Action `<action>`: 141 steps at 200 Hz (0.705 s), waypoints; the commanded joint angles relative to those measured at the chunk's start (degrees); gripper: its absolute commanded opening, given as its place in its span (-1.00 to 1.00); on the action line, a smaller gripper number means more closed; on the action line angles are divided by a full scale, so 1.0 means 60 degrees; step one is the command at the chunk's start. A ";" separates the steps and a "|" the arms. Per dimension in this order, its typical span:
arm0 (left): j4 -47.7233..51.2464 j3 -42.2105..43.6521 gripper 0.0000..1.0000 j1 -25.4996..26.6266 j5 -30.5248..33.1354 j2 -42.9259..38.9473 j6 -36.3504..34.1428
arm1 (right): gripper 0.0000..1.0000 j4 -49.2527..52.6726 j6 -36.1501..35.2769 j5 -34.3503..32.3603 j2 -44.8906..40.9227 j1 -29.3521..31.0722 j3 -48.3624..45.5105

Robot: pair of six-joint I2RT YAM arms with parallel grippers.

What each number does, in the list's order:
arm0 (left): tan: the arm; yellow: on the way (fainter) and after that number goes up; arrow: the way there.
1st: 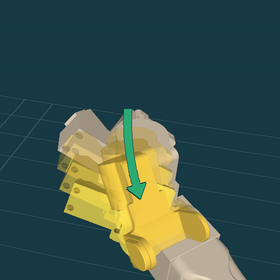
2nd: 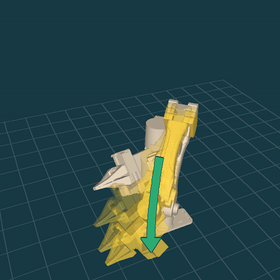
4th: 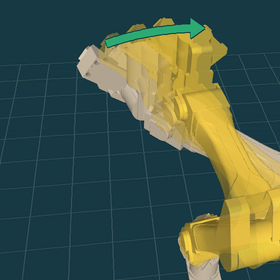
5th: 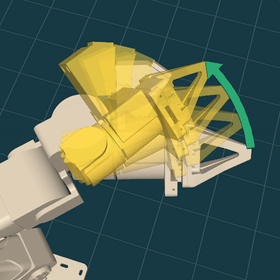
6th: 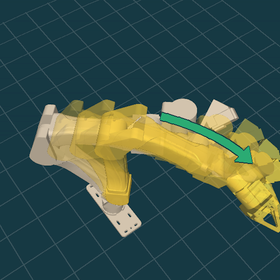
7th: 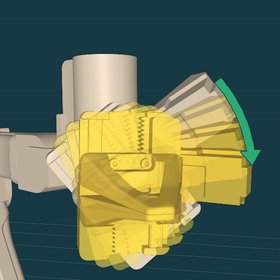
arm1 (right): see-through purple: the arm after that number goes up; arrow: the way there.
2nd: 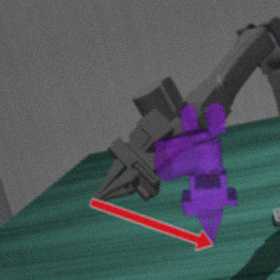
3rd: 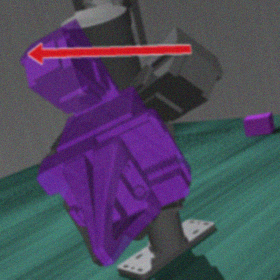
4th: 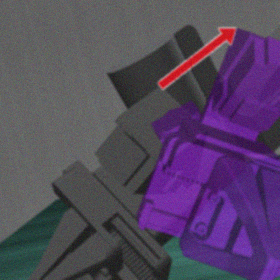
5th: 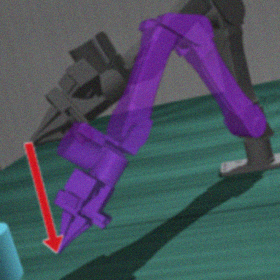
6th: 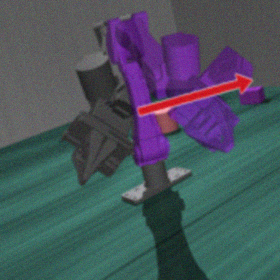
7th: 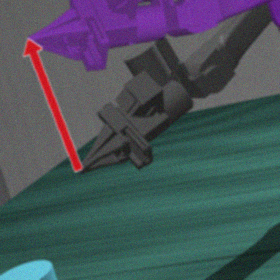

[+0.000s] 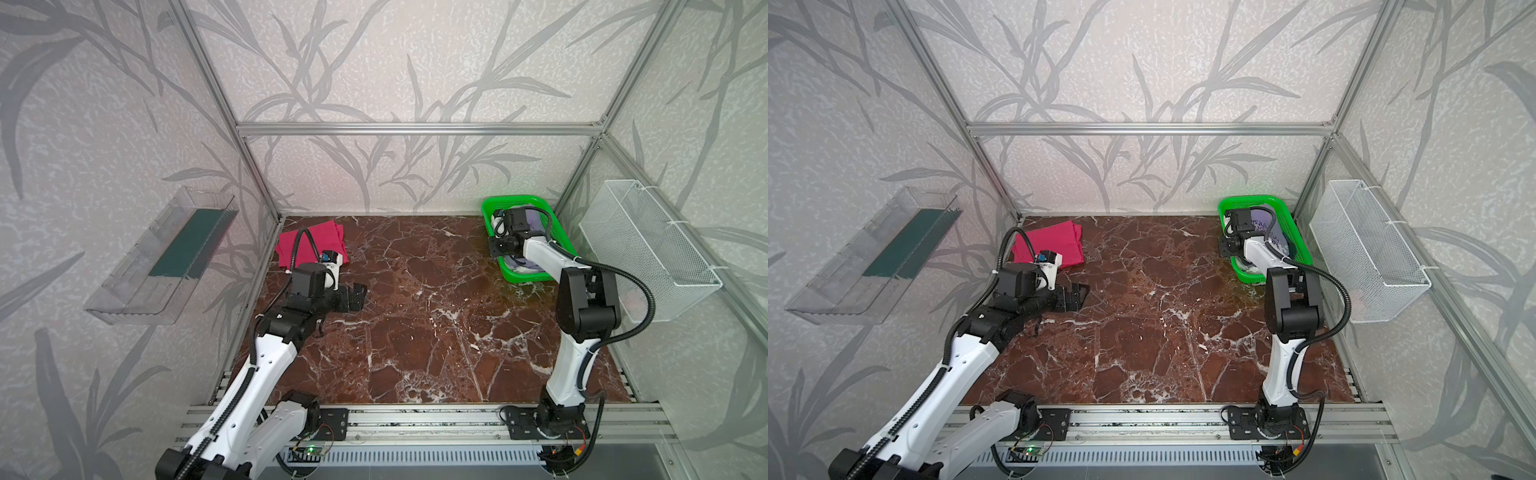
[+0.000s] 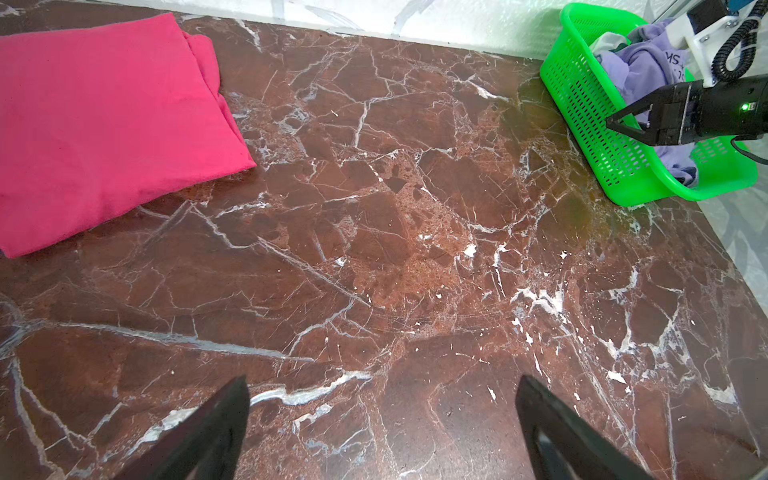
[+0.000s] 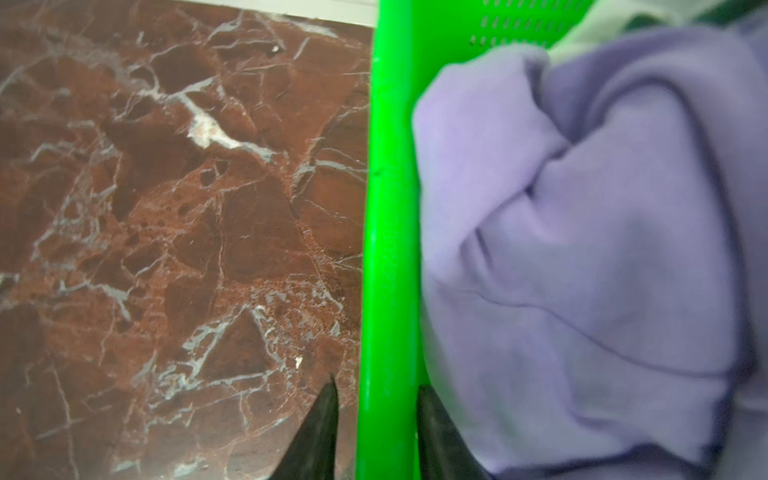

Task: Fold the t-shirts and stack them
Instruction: 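Push the right gripper down into the basket and close on the lavender shirt, then lift the lavender t-shirt out of the basket with the right gripper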

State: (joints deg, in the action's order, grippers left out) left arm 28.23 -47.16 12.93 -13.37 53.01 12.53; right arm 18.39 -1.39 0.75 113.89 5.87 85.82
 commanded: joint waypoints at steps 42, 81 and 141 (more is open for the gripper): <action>-0.0101 -0.0108 0.98 -0.0060 -0.0180 0.0049 -0.0205 | 0.17 0.0130 0.0241 -0.1252 -0.1149 0.0106 0.0593; -0.0806 0.0088 0.98 -0.0059 -0.1679 -0.0097 -0.0159 | 0.05 0.0676 0.0558 -0.3514 -0.0745 -0.0194 0.1048; -0.1703 0.0016 0.98 0.0210 -0.2588 0.0244 -0.0127 | 0.02 0.0509 0.0566 -0.2932 0.0113 -0.0820 0.1353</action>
State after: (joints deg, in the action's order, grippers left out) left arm 21.43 -46.26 13.30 -25.82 53.19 12.67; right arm 20.14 1.69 -16.49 111.83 1.72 91.44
